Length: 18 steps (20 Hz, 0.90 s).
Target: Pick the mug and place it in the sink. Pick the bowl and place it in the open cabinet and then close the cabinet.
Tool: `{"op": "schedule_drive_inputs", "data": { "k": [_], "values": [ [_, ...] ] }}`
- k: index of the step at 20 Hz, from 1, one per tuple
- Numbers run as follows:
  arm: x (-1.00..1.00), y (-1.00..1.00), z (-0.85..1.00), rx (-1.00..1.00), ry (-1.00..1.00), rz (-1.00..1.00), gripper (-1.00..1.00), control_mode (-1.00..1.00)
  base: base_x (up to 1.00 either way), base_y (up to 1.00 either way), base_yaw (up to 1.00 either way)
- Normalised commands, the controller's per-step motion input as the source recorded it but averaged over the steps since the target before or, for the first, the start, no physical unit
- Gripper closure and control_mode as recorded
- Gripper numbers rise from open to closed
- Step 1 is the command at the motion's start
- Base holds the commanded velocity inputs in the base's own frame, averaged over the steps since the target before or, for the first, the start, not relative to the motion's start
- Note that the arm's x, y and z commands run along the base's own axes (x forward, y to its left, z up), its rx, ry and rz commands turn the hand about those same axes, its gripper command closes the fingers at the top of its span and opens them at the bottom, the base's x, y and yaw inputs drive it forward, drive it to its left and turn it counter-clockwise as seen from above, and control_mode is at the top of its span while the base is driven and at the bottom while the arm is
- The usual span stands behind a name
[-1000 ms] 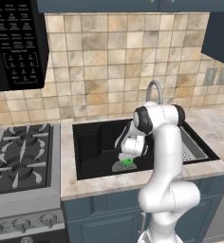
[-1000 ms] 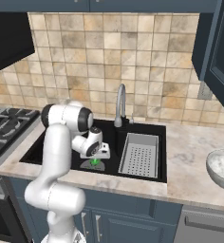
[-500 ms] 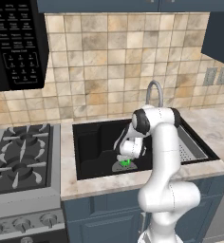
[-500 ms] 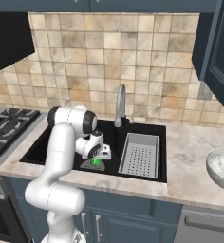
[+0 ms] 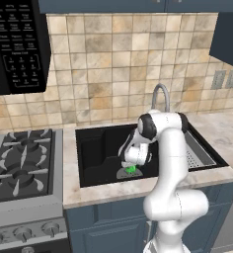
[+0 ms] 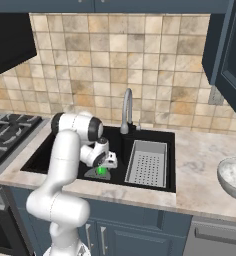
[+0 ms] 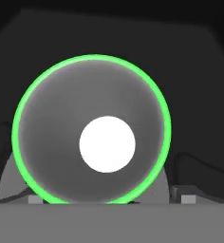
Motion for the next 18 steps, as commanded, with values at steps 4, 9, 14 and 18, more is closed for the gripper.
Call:
{"op": "schedule_drive_inputs", "data": {
  "k": [4,9,14,18],
  "values": [
    [0.0,0.0,0.65,0.0,-0.08,-0.06,-1.0,-1.0,0.0,0.0,0.0],
    [-0.04,0.0,0.91,0.0,-0.03,-0.1,-1.0,-1.0,0.0,0.0,0.0],
    [-0.12,0.0,0.8,0.01,0.0,-0.08,-1.0,-1.0,0.0,0.0,0.0],
    [-0.13,0.0,0.89,0.01,0.05,-0.1,-1.0,-1.0,0.0,0.0,0.0]
  ]
}}
